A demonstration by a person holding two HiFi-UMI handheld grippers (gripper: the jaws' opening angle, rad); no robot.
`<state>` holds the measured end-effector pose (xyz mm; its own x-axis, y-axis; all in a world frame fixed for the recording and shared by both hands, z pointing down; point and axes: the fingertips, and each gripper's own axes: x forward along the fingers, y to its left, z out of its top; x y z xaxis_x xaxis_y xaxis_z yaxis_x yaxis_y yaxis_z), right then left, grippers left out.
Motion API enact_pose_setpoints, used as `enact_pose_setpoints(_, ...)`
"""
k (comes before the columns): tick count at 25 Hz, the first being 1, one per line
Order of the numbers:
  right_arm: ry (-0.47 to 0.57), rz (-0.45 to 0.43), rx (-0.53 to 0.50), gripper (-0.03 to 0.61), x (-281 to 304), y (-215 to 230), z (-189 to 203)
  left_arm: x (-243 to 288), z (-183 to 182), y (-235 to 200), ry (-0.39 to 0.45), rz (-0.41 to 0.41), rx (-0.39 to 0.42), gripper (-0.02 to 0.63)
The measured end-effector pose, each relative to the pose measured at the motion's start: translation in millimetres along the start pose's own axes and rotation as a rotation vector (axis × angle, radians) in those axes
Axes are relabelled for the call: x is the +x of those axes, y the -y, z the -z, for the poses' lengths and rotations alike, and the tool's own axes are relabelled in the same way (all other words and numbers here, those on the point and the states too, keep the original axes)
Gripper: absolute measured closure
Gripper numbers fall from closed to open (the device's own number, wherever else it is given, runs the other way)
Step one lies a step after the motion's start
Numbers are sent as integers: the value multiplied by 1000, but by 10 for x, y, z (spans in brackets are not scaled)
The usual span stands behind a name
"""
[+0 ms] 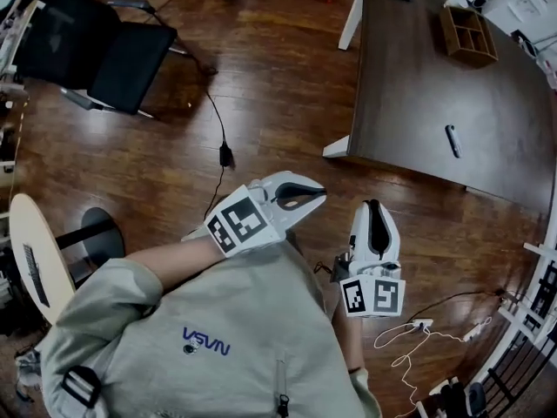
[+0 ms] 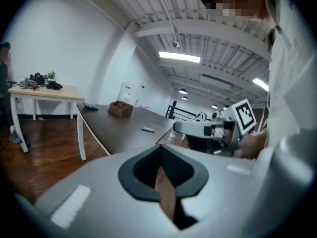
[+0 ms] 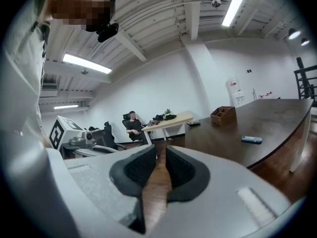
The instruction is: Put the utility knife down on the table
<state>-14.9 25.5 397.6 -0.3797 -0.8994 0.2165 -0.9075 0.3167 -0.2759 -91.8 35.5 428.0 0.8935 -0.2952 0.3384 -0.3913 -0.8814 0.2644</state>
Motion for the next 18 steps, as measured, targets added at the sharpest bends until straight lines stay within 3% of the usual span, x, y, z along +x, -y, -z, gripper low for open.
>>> enact_pose_setpoints(5,14,-9,29,514,-179,-224,103,-191,158,162,-38,3,25,612)
enact_pose_setpoints(9,28,-35,6,514,-248,-533,118,-437,187,266,-15,25,76,612)
enact_pose_setpoints(18,45,-114,-121,514,95,-2041,220,-2116,426,-295,128,-162,40,612)
